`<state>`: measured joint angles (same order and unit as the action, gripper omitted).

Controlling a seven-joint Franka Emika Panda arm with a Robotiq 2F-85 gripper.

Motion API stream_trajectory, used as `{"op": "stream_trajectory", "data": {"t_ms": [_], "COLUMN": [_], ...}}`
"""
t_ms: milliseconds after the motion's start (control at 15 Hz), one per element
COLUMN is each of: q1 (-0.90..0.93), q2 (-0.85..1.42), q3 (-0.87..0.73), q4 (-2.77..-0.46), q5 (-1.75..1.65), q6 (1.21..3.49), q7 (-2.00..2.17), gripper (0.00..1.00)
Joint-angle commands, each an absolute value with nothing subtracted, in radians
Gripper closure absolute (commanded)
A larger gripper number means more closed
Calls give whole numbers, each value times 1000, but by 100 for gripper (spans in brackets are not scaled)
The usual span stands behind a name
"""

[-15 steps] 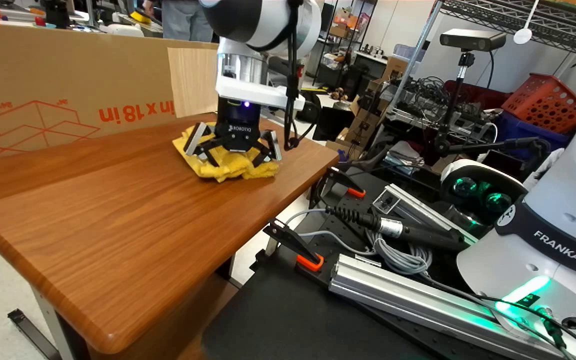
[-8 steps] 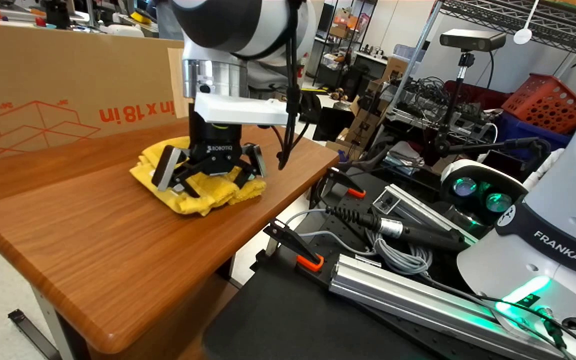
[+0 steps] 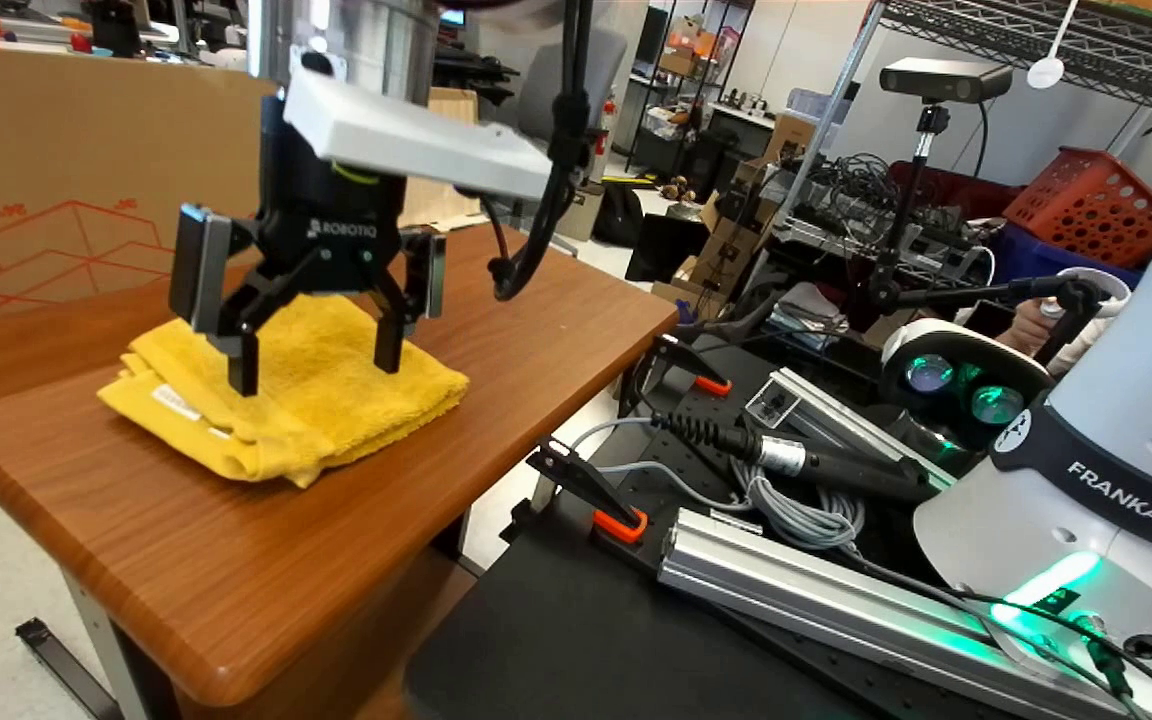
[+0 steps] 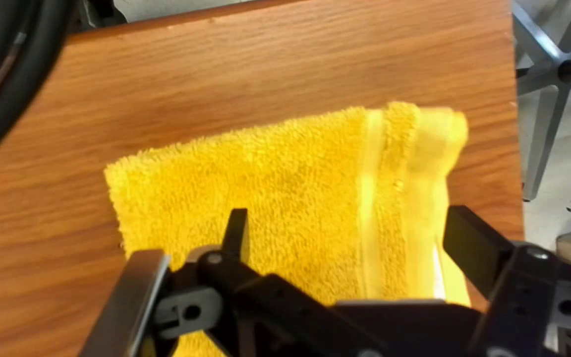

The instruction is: Use the towel to wipe the desk

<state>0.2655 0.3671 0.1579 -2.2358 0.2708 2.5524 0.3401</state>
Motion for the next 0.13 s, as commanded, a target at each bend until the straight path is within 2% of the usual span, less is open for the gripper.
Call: {"op": "stream_trajectory", "data": {"t_ms": [0,67], "q1": [256,254], "q2": [333,305], "q3": [166,167], "q4": [-2245,-2258], "q5": [265,265], "q6": [2546,2543], "q7": [344,344], "gripper": [0,0]}}
